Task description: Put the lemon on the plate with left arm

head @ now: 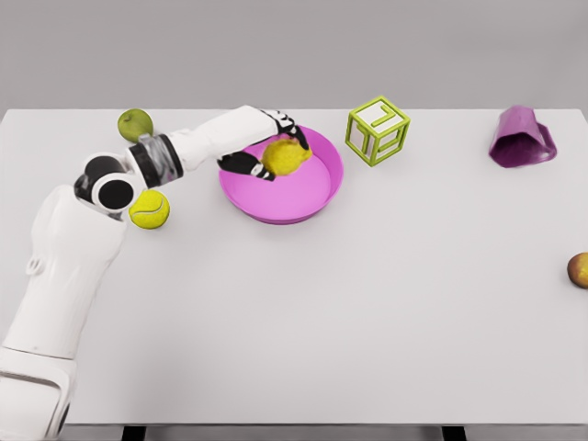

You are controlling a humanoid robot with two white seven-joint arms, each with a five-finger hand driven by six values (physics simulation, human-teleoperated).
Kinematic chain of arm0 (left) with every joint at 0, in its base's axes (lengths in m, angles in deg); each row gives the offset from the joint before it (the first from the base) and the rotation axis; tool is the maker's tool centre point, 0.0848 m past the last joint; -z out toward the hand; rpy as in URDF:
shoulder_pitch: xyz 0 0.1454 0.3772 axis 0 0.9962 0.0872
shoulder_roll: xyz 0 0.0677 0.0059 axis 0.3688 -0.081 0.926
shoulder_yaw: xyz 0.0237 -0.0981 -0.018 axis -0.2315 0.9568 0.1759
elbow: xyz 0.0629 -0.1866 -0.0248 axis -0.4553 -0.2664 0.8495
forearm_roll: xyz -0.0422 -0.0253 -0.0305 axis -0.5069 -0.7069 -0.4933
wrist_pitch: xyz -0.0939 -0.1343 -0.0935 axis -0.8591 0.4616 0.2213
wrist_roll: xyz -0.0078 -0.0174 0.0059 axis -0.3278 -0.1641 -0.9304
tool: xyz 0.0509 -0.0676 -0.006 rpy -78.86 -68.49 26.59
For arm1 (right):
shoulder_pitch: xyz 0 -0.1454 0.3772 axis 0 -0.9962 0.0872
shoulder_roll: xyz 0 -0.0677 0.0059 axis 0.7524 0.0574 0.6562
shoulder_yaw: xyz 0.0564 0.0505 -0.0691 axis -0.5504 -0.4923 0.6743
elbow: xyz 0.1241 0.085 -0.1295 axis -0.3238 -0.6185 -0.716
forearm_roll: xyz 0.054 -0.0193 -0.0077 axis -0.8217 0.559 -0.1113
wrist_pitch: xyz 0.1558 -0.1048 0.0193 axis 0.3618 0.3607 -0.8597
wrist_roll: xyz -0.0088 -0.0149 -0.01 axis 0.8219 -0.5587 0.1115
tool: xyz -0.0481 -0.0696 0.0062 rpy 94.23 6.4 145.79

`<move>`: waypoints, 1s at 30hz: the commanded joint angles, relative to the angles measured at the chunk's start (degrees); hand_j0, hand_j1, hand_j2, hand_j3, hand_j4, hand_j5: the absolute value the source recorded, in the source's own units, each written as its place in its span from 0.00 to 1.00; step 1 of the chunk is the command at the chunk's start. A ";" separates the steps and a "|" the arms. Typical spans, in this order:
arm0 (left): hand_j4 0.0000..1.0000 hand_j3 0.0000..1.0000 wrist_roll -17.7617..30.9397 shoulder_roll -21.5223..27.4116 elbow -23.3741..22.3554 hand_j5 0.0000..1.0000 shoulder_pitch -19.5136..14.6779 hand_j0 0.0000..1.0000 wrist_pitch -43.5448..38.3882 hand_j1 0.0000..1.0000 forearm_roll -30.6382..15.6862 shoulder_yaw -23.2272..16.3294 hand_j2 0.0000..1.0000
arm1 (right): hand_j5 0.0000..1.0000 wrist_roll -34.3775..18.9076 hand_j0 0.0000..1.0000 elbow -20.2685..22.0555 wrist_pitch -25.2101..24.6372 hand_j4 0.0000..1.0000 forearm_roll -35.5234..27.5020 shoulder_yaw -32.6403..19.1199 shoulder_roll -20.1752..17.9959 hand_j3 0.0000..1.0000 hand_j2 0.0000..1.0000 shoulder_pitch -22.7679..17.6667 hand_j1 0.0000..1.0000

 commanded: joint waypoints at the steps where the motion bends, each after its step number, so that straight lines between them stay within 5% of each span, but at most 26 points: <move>1: 1.00 1.00 -0.05 -0.46 -0.49 1.00 0.00 1.00 -0.19 1.00 -0.21 0.32 1.00 | 1.00 -0.01 1.00 0.04 0.00 1.00 0.01 0.01 0.01 1.00 1.00 0.00 1.00; 7: 1.00 1.00 -0.05 0.07 0.39 1.00 0.09 1.00 -0.19 1.00 -1.00 0.58 1.00 | 1.00 -0.01 1.00 0.04 0.00 1.00 0.01 0.01 0.01 1.00 1.00 0.00 1.00; 9: 1.00 1.00 -0.05 2.34 5.04 1.00 0.79 1.00 -0.19 1.00 -1.97 0.85 1.00 | 1.00 -0.01 1.00 -0.05 0.00 1.00 0.01 0.01 0.01 1.00 1.00 0.00 1.00; 15: 1.00 1.00 -0.05 22.81 25.95 1.00 10.36 1.00 -0.19 1.00 -23.57 0.85 1.00 | 1.00 -0.01 1.00 -0.05 0.00 1.00 0.01 0.01 0.01 1.00 1.00 0.00 1.00; 19: 1.00 1.00 -0.05 31.44 32.47 1.00 18.28 1.00 -0.19 1.00 -33.43 7.78 1.00 | 1.00 -0.01 1.00 0.04 0.00 1.00 0.01 0.01 0.01 1.00 1.00 0.00 1.00; 22: 1.00 1.00 -0.05 35.13 33.18 1.00 22.06 1.00 -0.19 1.00 -37.74 10.78 1.00 | 1.00 -0.01 1.00 -0.05 0.00 1.00 0.01 0.01 0.01 1.00 1.00 0.00 1.00; 30: 1.00 1.00 -0.05 35.22 31.51 1.00 22.85 1.00 -0.19 1.00 -37.30 10.60 1.00 | 1.00 -0.01 1.00 0.04 0.00 1.00 -0.08 0.01 0.01 1.00 1.00 0.00 1.00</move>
